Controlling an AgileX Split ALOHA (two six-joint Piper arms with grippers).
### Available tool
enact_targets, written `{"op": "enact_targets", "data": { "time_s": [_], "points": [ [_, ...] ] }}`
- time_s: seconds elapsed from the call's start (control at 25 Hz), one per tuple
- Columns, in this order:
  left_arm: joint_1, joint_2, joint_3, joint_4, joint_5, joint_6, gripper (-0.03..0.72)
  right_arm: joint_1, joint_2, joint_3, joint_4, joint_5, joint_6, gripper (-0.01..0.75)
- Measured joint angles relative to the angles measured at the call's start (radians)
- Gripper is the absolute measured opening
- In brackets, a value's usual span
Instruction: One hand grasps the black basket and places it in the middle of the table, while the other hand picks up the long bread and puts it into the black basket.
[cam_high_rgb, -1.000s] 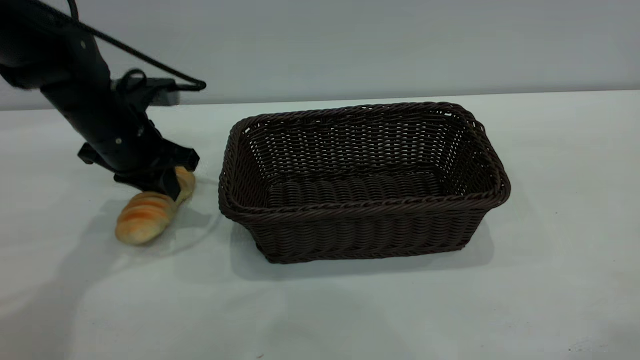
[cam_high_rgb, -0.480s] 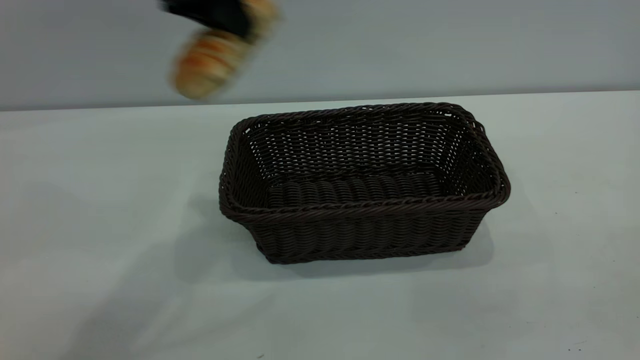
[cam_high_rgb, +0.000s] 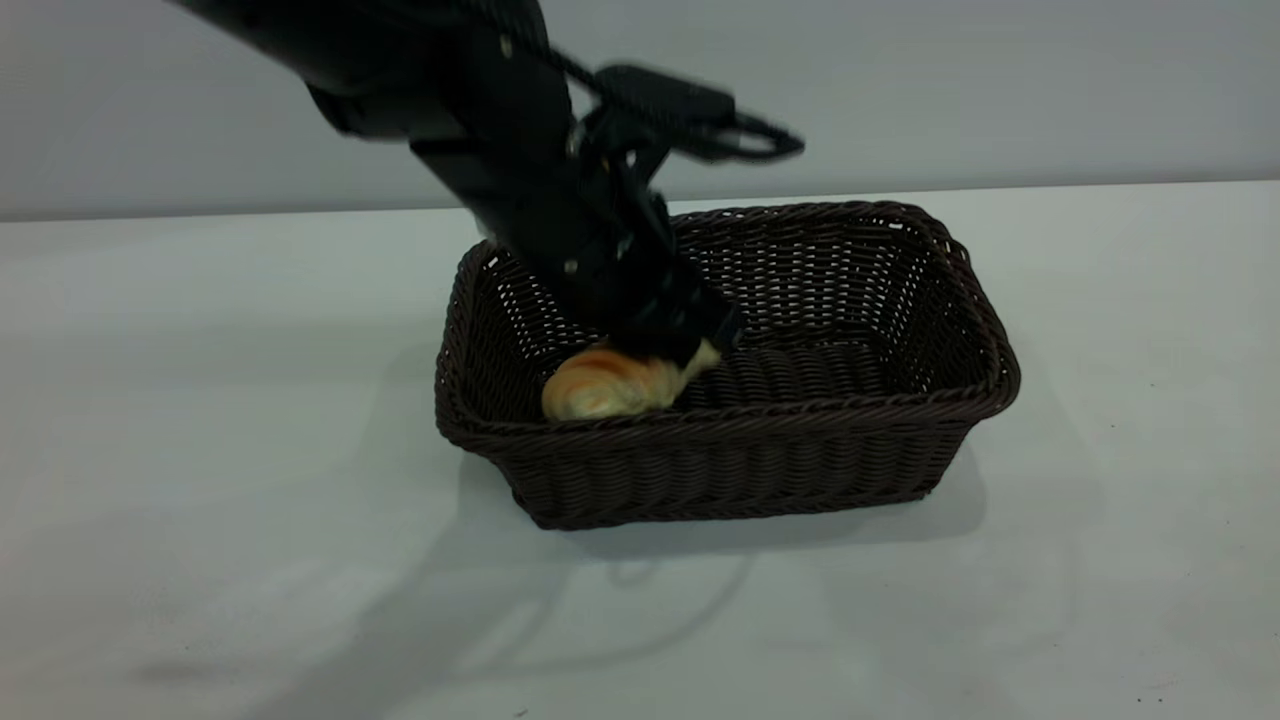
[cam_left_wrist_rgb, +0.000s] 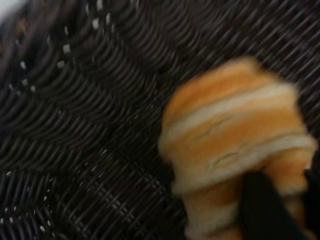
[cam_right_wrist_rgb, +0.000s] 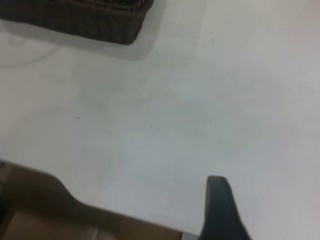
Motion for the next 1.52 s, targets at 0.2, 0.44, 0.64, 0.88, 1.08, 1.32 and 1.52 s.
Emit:
{"op": "enact_targets", "data": {
  "time_s": [0.2,0.44,0.64,0.88,1.08,1.32,1.52],
  "points": [
    [0.001,-0.045,0.000,0.030,0.121,0.011,0.583,0.000,-0.052,0.003,0.000,0.000,0.000,0.494],
    [0.001,-0.312,0.000,0.138,0.365,0.011,0.710,0.000,-0.141,0.003,0.000,0.001,0.000,0.494],
    [0.001,-0.620,0.000,0.261,0.702,-0.069,0.653,0.000,-0.141,0.003,0.000,0.001,0.000,0.494],
    [0.001,-0.988,0.008,0.370,1.026,-0.192,0.620,0.000,-0.143,0.003,0.003,0.001,0.001,0.494],
    [0.001,-1.262,0.181,0.346,1.047,-0.243,0.613,0.000,-0.143,0.003,0.003,0.001,0.001,0.494],
    [0.001,-1.615,0.620,0.265,1.033,-0.303,0.606,0.000,-0.143,0.003,0.004,0.001,0.001,0.494],
    [0.001,-1.783,0.828,0.263,0.986,-0.322,0.604,0.000,-0.143,0.003,0.004,0.001,0.001,0.494]
  ]
}}
